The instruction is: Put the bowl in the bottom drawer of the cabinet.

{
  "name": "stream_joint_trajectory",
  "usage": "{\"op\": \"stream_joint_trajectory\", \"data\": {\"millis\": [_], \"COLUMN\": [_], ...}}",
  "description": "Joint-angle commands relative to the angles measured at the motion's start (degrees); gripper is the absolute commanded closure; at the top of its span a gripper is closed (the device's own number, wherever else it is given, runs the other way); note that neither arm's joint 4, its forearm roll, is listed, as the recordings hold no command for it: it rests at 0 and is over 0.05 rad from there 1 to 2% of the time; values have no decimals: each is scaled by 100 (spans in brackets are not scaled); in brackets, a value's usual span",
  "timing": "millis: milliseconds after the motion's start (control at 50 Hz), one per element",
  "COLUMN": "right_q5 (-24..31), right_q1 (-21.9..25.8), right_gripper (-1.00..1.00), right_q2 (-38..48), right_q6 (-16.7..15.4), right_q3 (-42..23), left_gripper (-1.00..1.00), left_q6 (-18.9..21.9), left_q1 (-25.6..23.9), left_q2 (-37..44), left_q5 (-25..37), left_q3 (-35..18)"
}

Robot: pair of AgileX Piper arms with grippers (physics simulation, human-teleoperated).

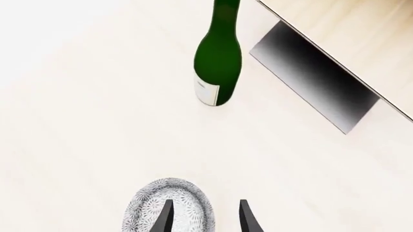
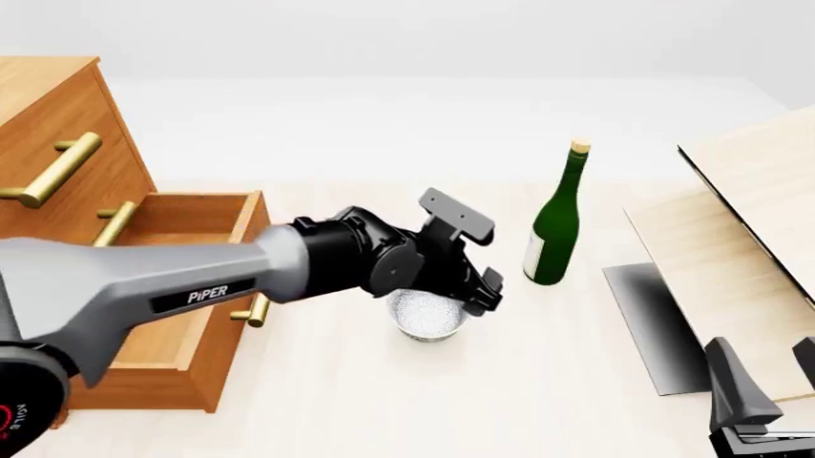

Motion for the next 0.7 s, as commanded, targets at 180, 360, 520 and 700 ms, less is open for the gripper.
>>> {"op": "stream_joint_trajectory", "data": {"millis": [180,360,520,700], "right_q5": [-1,0,0,0], "right_q1": [0,0,-1,0], "right_gripper": [-100,-100,-100,-100], "right_q2": [2,1,1,1], "right_q6": [1,1,0,0], "right_q3": [0,0,0,0], "left_gripper": [-100,-100,-100,-100], "left_q6": [-203,-236,-293,-308], "left_q1": [-100,-58,-72,-6], "left_q2": [215,323,419,545], "left_q5": [-162,-186,-236,-240], "left_q3": [48,42,47,-12]}}
